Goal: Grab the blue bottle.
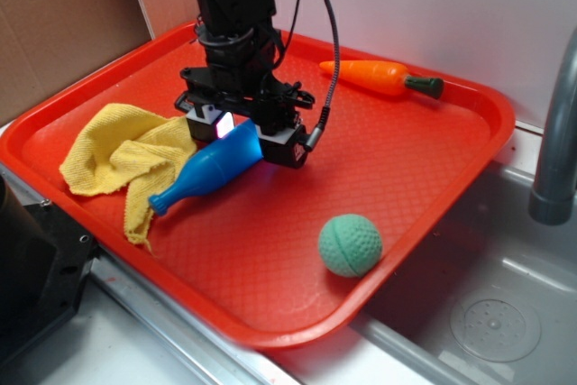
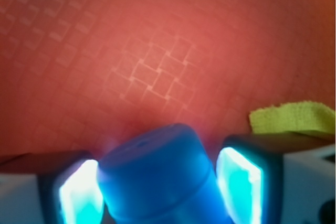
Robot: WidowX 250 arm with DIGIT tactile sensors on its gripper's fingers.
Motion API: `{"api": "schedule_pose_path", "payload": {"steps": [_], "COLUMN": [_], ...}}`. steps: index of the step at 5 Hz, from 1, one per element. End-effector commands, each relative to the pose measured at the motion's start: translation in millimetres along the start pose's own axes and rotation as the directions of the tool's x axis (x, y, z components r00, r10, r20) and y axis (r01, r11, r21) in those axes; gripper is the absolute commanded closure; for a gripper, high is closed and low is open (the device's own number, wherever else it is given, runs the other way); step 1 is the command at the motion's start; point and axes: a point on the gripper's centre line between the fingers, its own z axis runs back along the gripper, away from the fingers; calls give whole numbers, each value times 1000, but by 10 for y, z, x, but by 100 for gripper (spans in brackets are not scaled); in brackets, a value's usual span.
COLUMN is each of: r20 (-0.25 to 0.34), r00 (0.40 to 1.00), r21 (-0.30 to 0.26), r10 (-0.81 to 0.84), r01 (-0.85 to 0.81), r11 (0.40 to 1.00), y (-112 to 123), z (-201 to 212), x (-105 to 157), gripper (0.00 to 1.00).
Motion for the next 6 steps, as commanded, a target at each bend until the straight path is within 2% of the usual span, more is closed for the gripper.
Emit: {"api": "schedule_pose_path", "payload": {"steps": [1, 2, 3, 4, 5, 6], "r20": [52, 36, 47, 64, 108, 117], "r00": [998, 994, 993, 992, 991, 990], "r21": [-39, -78, -111, -141, -162, -182], "r10": [-44, -100, -110, -106, -85, -74], "r01": [46, 103, 115, 115, 102, 95], "r11": [998, 992, 987, 983, 982, 979], "y": [127, 185, 271, 414, 526, 582], "z": [447, 805, 1067, 1297, 1515, 1635], "x": [27, 143, 201, 198, 107, 44], "gripper": [100, 100, 100, 100, 100, 100]}}
